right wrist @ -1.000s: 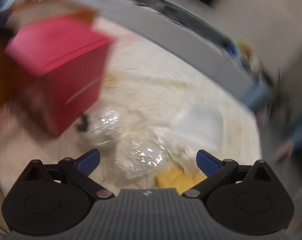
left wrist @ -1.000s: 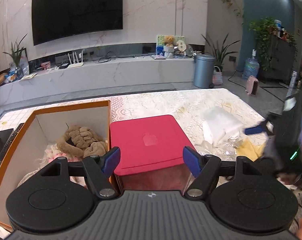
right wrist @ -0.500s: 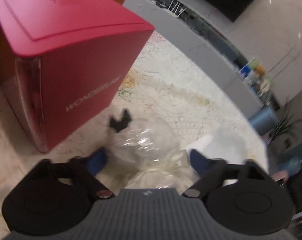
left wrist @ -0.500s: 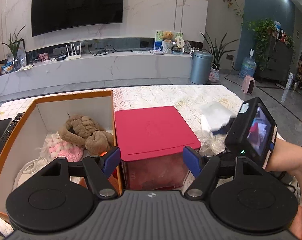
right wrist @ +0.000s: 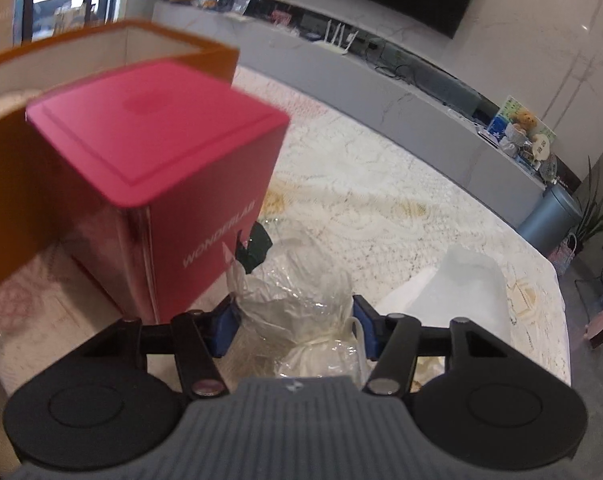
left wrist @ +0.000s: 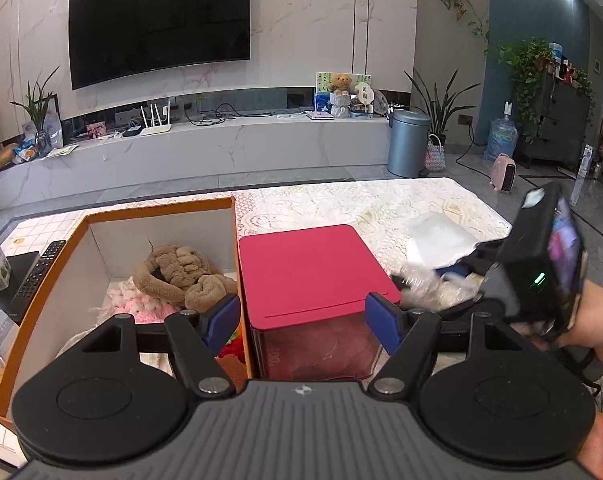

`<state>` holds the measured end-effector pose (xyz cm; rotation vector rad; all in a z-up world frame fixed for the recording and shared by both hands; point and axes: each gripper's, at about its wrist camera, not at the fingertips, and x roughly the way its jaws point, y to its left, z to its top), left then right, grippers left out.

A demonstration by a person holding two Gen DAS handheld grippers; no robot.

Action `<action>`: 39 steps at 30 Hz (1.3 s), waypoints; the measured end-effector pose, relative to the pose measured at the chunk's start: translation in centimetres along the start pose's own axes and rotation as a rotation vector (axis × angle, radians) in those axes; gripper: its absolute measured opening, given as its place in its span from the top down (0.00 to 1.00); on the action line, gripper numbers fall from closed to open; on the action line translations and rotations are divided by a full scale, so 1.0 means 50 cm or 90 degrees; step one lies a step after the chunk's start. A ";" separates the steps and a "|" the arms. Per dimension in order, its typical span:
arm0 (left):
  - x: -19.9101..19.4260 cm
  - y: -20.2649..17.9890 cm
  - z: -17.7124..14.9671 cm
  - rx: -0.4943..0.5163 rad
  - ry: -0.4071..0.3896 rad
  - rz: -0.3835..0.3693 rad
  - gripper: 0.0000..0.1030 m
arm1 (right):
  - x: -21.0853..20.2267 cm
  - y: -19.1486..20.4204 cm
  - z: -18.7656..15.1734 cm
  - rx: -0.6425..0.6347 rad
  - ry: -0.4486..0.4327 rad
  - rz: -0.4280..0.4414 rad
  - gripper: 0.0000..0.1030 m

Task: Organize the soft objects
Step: 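Close the right gripper on the clear plastic bag with a green leaf, then close the left gripper on the clear plastic sheet while the right holds the bag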

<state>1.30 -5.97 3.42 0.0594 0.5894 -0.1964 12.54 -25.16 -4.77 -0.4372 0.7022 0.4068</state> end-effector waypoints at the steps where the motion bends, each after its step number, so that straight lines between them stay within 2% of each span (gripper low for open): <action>1: 0.001 -0.003 0.001 0.000 0.001 -0.003 0.19 | -0.013 -0.013 0.001 0.026 -0.015 -0.005 0.43; 6: 0.015 -0.034 0.016 -0.002 0.023 -0.017 0.19 | -0.078 -0.132 -0.015 0.226 -0.089 0.007 0.42; 8: 0.023 -0.058 0.028 0.013 0.034 -0.034 0.19 | -0.106 -0.171 -0.035 0.280 -0.111 -0.010 0.42; 11: 0.044 -0.106 0.050 0.042 0.050 -0.050 0.19 | -0.158 -0.192 -0.057 0.262 -0.153 -0.104 0.41; 13: 0.065 -0.146 0.066 0.065 0.058 -0.056 0.19 | -0.186 -0.203 -0.070 0.251 -0.165 -0.141 0.39; 19: 0.166 -0.275 0.097 0.118 0.070 -0.064 0.19 | -0.221 -0.268 -0.122 0.378 -0.138 -0.189 0.39; 21: 0.217 -0.313 0.102 0.126 0.089 -0.062 0.19 | -0.224 -0.284 -0.140 0.410 -0.123 -0.195 0.41; 25: 0.322 -0.368 0.100 0.108 0.149 -0.061 0.19 | -0.234 -0.309 -0.174 0.466 -0.126 -0.194 0.42; 29: 0.398 -0.387 0.107 0.053 0.211 -0.073 0.19 | -0.234 -0.332 -0.209 0.509 -0.113 -0.201 0.42; 31: 0.420 -0.389 0.114 0.019 0.206 -0.076 0.19 | -0.227 -0.338 -0.220 0.522 -0.101 -0.200 0.42; 35: 0.476 -0.403 0.127 0.010 0.202 -0.051 0.19 | -0.213 -0.335 -0.232 0.512 -0.083 -0.169 0.42; 37: 0.499 -0.414 0.124 0.028 0.200 -0.062 0.19 | -0.206 -0.333 -0.233 0.502 -0.075 -0.161 0.42; 39: 0.509 -0.418 0.111 0.049 0.197 -0.048 0.24 | -0.199 -0.334 -0.234 0.499 -0.070 -0.157 0.42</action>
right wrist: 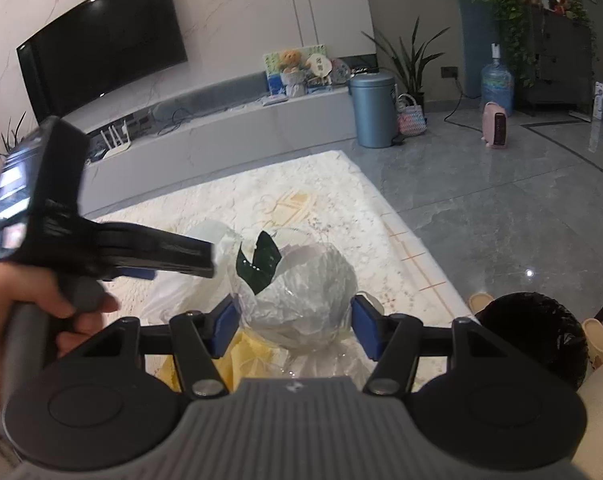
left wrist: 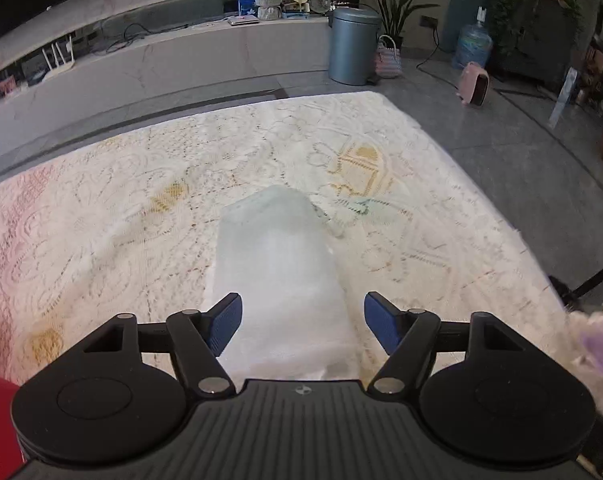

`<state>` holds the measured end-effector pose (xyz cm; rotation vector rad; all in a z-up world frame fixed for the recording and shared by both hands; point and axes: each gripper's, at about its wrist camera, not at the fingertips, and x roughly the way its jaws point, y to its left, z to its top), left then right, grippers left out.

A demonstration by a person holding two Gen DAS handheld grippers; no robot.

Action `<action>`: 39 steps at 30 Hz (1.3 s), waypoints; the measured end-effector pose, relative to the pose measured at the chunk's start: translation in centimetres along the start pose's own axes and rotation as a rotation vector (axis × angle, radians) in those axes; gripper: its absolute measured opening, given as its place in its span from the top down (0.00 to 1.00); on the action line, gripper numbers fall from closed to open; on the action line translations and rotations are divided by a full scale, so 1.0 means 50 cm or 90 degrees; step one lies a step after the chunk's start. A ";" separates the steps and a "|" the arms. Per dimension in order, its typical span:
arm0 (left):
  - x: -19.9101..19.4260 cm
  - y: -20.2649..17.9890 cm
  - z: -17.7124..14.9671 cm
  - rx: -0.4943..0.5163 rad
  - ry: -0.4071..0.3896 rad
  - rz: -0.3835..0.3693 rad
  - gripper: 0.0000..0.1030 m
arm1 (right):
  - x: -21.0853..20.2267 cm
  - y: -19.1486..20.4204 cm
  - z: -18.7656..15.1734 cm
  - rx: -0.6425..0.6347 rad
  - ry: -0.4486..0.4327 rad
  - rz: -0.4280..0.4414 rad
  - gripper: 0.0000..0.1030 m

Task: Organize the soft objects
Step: 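Close the left gripper on the clear plastic sheet while the right holds the bag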

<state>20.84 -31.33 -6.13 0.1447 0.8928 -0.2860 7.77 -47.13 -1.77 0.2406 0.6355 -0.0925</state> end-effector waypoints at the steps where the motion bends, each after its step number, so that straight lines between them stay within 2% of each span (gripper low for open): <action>1: 0.003 0.000 -0.002 -0.004 0.000 0.015 0.26 | 0.001 0.000 -0.001 -0.006 -0.002 -0.004 0.42; 5: -0.013 0.024 -0.021 -0.059 -0.046 0.016 0.28 | -0.004 0.003 -0.008 -0.019 -0.003 0.000 0.42; 9: -0.031 0.047 -0.026 -0.109 -0.067 0.016 0.28 | 0.003 0.003 -0.010 -0.028 0.013 -0.012 0.42; 14: -0.057 0.074 -0.040 -0.145 -0.114 0.058 0.28 | 0.002 0.008 -0.012 -0.037 0.016 -0.019 0.42; 18: -0.080 0.107 -0.044 -0.196 -0.142 0.051 0.27 | 0.006 0.016 -0.011 -0.049 0.020 -0.012 0.42; 21: -0.057 0.123 -0.036 -0.202 -0.113 0.072 0.27 | 0.011 0.019 -0.012 -0.057 0.026 -0.015 0.42; 25: -0.012 0.130 -0.050 -0.184 -0.069 0.070 0.30 | 0.009 0.016 -0.009 -0.059 0.026 -0.012 0.42; 32: 0.011 0.110 -0.049 -0.152 -0.030 0.033 0.35 | 0.014 0.014 -0.011 -0.057 0.033 -0.012 0.42; 35: 0.011 0.108 -0.039 -0.144 -0.043 0.055 0.51 | 0.015 0.015 -0.012 -0.059 0.034 -0.012 0.42; 39: -0.001 0.109 -0.032 -0.114 -0.064 0.073 0.85 | 0.018 0.019 -0.010 -0.062 0.033 -0.003 0.42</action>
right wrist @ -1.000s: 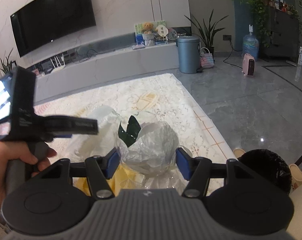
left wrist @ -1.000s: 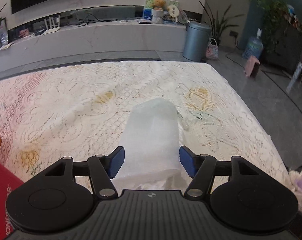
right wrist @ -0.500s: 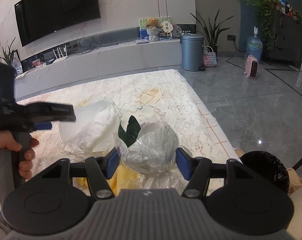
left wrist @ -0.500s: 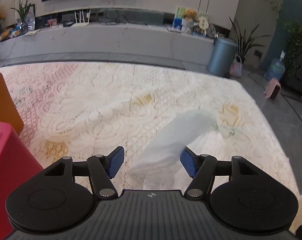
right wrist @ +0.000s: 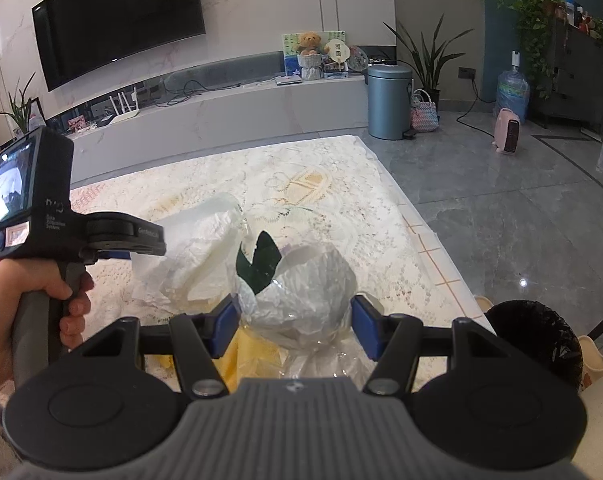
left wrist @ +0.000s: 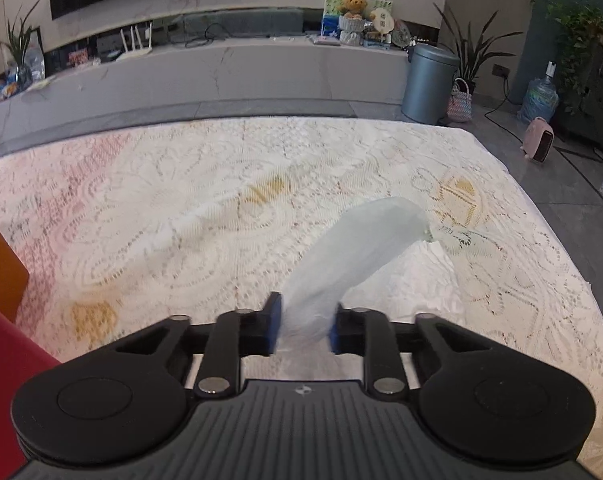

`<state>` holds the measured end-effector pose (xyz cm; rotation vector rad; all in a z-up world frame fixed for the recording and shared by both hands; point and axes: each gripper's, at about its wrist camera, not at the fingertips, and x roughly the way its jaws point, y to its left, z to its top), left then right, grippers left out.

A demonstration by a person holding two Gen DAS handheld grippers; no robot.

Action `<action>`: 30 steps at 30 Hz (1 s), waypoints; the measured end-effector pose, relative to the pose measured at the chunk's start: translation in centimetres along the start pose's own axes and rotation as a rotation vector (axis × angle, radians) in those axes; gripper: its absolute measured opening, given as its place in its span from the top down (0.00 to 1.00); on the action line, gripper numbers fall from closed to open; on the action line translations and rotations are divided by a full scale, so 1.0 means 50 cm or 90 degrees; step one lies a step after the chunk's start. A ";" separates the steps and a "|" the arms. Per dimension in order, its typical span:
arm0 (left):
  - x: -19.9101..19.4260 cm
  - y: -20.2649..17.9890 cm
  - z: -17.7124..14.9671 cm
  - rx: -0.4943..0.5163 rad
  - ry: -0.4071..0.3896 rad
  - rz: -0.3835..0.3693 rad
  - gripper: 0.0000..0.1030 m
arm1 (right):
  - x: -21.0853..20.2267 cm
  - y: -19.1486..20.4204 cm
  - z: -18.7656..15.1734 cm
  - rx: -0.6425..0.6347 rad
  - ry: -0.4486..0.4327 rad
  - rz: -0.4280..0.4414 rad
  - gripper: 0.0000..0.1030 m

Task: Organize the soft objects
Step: 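Close the left gripper on the clear plastic sheet while the right holds the bag, then carry the plastic sheet and plastic bag over the open box with both grippers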

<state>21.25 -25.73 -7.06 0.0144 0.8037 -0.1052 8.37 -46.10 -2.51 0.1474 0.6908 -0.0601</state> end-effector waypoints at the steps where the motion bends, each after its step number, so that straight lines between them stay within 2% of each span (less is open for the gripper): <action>1: -0.008 0.000 0.001 0.011 -0.009 -0.006 0.93 | 0.002 0.000 0.000 -0.001 0.000 0.002 0.42; 7: -0.076 0.010 0.012 0.054 -0.066 -0.047 0.97 | 0.005 0.009 0.000 -0.015 0.003 0.011 0.42; 14: -0.200 0.060 0.005 0.071 -0.092 -0.096 0.97 | 0.006 0.016 0.000 -0.023 0.004 0.016 0.42; 20: -0.287 0.105 -0.010 0.102 -0.111 -0.116 0.97 | -0.004 0.029 -0.001 -0.034 -0.003 0.028 0.42; 27: -0.352 0.163 -0.009 0.088 -0.136 -0.127 0.97 | -0.015 0.054 0.004 -0.055 -0.009 0.045 0.42; 30: -0.380 0.192 -0.005 0.078 -0.152 -0.116 0.97 | -0.032 0.068 0.013 -0.059 -0.032 0.061 0.43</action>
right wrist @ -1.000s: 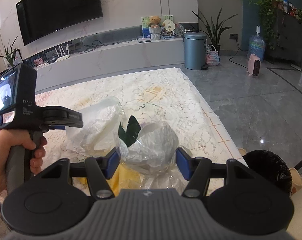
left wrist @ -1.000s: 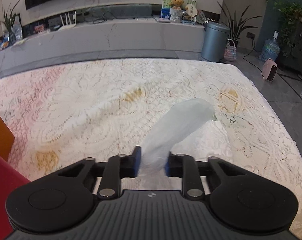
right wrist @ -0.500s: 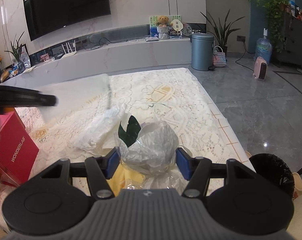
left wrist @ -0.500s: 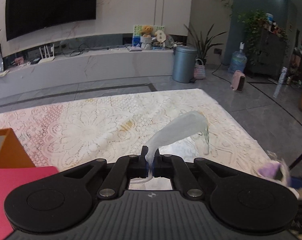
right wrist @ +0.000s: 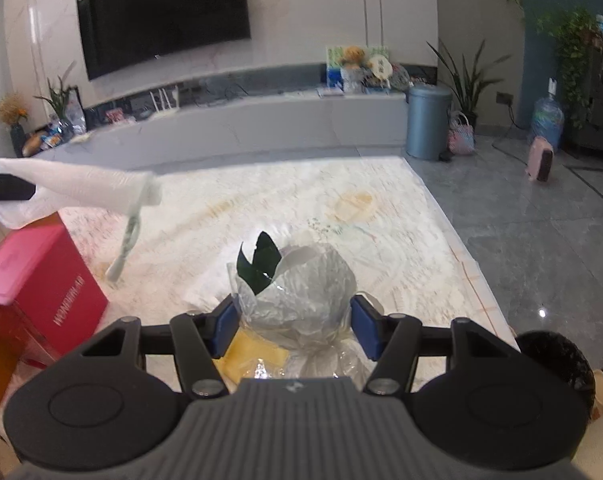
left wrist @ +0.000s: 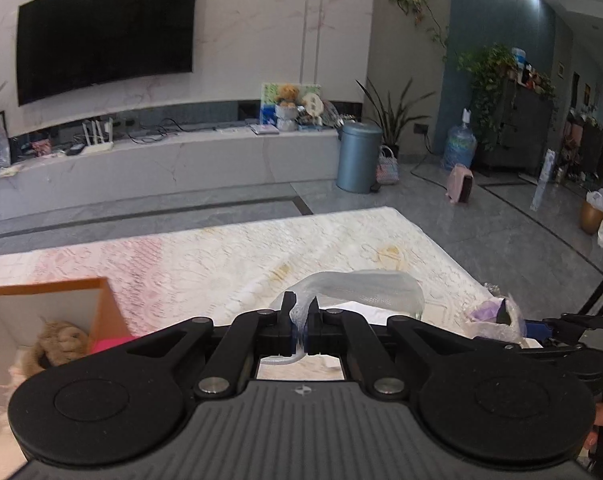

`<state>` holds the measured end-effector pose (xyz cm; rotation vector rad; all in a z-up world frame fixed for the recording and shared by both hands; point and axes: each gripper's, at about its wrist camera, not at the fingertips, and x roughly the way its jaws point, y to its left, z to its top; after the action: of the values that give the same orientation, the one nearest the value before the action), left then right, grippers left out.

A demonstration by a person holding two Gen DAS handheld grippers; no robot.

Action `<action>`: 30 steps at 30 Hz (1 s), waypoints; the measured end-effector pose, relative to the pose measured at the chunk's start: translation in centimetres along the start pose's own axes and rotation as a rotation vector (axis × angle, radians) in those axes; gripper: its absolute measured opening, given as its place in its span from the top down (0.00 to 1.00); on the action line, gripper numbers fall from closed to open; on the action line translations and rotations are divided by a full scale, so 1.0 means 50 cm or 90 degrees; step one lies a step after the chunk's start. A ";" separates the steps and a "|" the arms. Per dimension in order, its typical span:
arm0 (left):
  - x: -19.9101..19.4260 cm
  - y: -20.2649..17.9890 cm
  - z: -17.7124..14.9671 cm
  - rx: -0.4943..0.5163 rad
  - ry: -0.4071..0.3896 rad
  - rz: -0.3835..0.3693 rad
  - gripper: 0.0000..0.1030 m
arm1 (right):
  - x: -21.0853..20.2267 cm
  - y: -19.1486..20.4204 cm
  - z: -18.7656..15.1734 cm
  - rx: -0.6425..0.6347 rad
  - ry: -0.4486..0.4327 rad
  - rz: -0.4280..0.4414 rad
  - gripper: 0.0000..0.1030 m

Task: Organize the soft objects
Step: 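Carry the plastic sheet and plastic bag over the open box with both grippers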

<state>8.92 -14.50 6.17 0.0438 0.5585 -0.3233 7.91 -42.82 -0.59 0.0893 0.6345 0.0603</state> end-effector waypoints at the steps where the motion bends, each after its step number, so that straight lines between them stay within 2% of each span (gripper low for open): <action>1: -0.011 0.011 0.003 -0.004 -0.006 0.005 0.97 | -0.007 0.005 0.005 -0.002 -0.011 0.012 0.43; 7: -0.092 0.104 0.022 -0.055 -0.053 0.028 0.97 | -0.071 0.059 0.045 -0.016 -0.079 0.083 0.43; 13: -0.175 0.219 0.024 -0.137 -0.118 0.043 0.97 | -0.154 0.144 0.116 0.009 -0.142 0.131 0.43; 18: -0.215 0.317 0.008 -0.196 -0.149 0.057 0.97 | -0.216 0.260 0.174 0.008 -0.186 0.277 0.43; 20: -0.227 0.346 -0.005 -0.200 -0.160 0.057 0.97 | -0.233 0.320 0.193 -0.022 -0.188 0.319 0.43; 24: -0.239 0.385 -0.041 -0.210 -0.181 0.112 0.97 | -0.248 0.444 0.217 -0.106 -0.175 0.361 0.43; 27: -0.229 0.416 -0.065 -0.228 -0.174 0.142 0.97 | -0.235 0.529 0.223 -0.167 -0.151 0.364 0.43; 30: -0.217 0.446 -0.098 -0.253 -0.172 0.147 0.97 | -0.208 0.598 0.216 -0.203 -0.109 0.368 0.43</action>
<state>4.75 10.40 6.70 -0.3134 0.3370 0.0127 5.12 -14.63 17.22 -0.0337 0.4059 0.7035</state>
